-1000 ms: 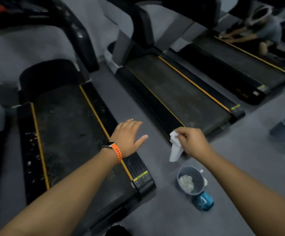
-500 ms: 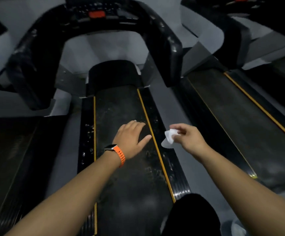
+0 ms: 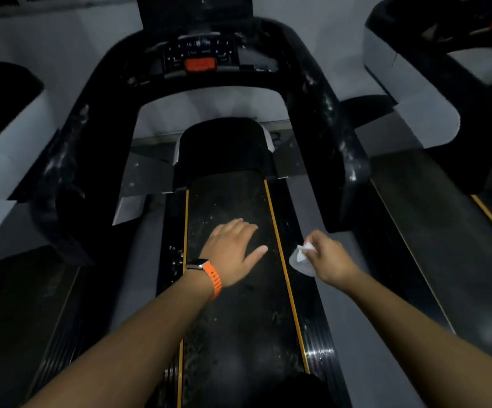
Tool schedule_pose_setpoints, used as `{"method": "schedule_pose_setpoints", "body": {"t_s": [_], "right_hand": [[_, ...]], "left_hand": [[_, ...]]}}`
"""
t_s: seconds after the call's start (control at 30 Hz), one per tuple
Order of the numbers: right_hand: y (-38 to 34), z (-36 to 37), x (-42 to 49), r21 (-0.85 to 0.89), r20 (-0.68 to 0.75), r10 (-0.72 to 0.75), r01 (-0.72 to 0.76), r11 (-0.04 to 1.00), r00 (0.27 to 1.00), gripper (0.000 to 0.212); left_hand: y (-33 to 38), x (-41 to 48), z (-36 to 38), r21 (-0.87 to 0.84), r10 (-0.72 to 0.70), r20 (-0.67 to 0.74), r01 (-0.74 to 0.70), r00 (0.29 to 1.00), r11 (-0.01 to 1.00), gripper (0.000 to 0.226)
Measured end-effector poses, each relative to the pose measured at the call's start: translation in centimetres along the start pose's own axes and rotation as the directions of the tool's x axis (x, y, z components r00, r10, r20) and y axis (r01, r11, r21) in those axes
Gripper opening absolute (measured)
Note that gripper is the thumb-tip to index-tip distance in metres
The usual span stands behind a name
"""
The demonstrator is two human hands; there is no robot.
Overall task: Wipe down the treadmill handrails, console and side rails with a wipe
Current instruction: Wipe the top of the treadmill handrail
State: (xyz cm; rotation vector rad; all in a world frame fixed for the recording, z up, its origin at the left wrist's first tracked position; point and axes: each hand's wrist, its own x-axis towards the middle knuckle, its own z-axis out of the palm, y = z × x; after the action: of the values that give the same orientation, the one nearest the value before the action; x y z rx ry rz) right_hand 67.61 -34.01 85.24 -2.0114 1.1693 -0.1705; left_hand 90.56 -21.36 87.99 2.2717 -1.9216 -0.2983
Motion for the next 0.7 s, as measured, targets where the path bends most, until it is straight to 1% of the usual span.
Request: {"method": "schedule_pose_setpoints", "body": {"t_s": [0.1,0.2,0.27,0.33,0.4,0.47,0.57,0.7], "right_hand": [[-3.2,-4.2,2.7,0.090,-0.088,0.066,-0.058,0.994,0.994,0.010],[-5.8,-7.8,5.0,0.239,-0.100,0.168,-0.141,0.961,0.981,0.022],[-7.0,-9.7,6.5,0.317,-0.127,0.210,-0.161,0.935,0.969,0.027],[-7.7,-11.0,7.9,0.379,-0.162,0.252,-0.176,0.908,0.954,0.027],[-7.9,-12.0,9.1,0.414,-0.211,0.312,-0.204,0.887,0.926,0.021],[-7.5,-12.4,10.2,0.438,-0.280,0.393,-0.247,0.864,0.876,0.018],[-6.8,-12.9,10.7,0.464,-0.393,0.497,-0.300,0.833,0.773,0.015],[-6.1,-13.5,10.2,0.521,-0.490,0.595,-0.334,0.786,0.636,0.018]], "left_hand": [[-0.2,4.1,-5.1,-0.014,0.031,-0.002,-0.031,1.000,0.999,0.066],[-0.7,8.1,-8.6,-0.006,0.082,0.022,-0.082,0.996,0.997,0.066],[-1.2,11.0,-10.1,-0.010,0.123,0.041,-0.123,0.992,0.992,0.065],[-1.6,14.1,-11.1,-0.015,0.181,0.072,-0.181,0.981,0.983,0.064],[-1.9,17.5,-11.6,-0.018,0.263,0.097,-0.262,0.960,0.965,0.063],[-2.1,20.9,-11.8,-0.025,0.364,0.120,-0.364,0.924,0.931,0.061],[-1.7,25.7,-11.8,-0.033,0.502,0.152,-0.503,0.852,0.864,0.061],[0.5,30.7,-10.9,-0.037,0.661,0.216,-0.670,0.719,0.741,0.063]]}}
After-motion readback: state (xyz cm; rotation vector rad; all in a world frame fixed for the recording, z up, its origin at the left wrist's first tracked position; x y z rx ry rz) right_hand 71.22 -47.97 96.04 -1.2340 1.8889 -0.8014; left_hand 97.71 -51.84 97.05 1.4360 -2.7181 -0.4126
